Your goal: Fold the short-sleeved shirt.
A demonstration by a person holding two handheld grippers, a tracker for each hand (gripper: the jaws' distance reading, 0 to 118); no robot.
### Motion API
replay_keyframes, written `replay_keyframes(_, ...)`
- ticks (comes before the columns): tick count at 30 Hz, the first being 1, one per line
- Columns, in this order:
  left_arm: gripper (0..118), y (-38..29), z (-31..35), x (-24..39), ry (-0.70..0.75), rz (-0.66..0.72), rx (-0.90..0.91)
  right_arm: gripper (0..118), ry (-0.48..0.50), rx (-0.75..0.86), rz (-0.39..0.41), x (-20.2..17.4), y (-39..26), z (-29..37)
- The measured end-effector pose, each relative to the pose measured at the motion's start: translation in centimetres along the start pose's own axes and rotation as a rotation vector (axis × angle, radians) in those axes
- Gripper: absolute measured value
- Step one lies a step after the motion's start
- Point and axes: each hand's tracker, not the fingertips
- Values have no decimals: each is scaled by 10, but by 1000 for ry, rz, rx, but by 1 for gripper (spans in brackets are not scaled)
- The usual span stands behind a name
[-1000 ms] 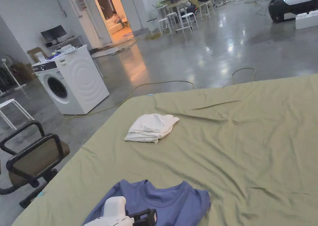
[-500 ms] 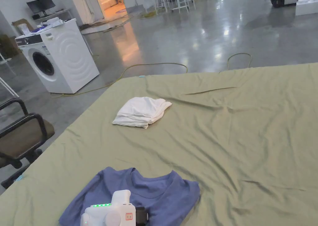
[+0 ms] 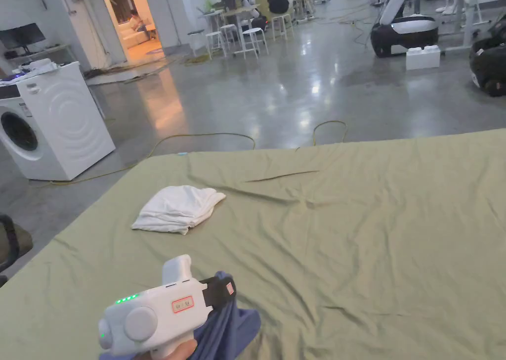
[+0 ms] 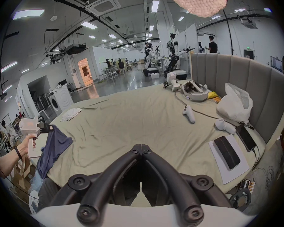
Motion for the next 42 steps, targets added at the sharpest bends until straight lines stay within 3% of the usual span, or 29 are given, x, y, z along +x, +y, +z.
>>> replay_keyframes(6,1,-73,-60,177,-369,-176,-126,0,-33,42,-47,14,-6,30)
replay_keyframes(10,1,-162,-114,263,-491,-215,-344,0,-72,40,-62,28,-13,46)
replay_keyframes(17,1,-296,-135,312,-648,-321,-672,0,-153,31,-111,49,-32,69)
replay_keyframes(20,21,-308,-126,312,-608,-384,-641,0,-174,16,-119,48,-38,66)
replay_keyframes(21,21,-302,-126,306,-619,-363,-635,0,-169,13,-121,47,-39,65)
replay_keyframes(22,50,-291,-126,300,-654,-295,-644,0,-160,11,-122,44,-40,63)
replay_keyframes(23,80,-276,-119,294,-643,-283,-614,0,-140,12,-117,42,-39,60)
replay_keyframes(24,94,-260,-104,286,-614,-308,-533,0,-126,15,-109,39,-37,57)
replay_keyframes(28,94,-167,-20,249,-465,-454,-194,0,-86,142,-37,16,-25,49)
replay_keyframes(32,94,-100,102,210,-288,-413,193,0,-2,268,22,-14,4,44)
replay_keyframes(36,94,-82,208,200,8,-510,536,0,54,335,122,-40,27,47)
replay_keyframes(40,91,-78,273,195,265,-560,684,0,93,361,132,-57,44,56)
replay_keyframes(41,85,-76,283,194,296,-569,683,0,92,359,142,-61,49,58)
replay_keyframes(42,67,-75,292,193,315,-560,674,0,80,352,152,-64,54,61)
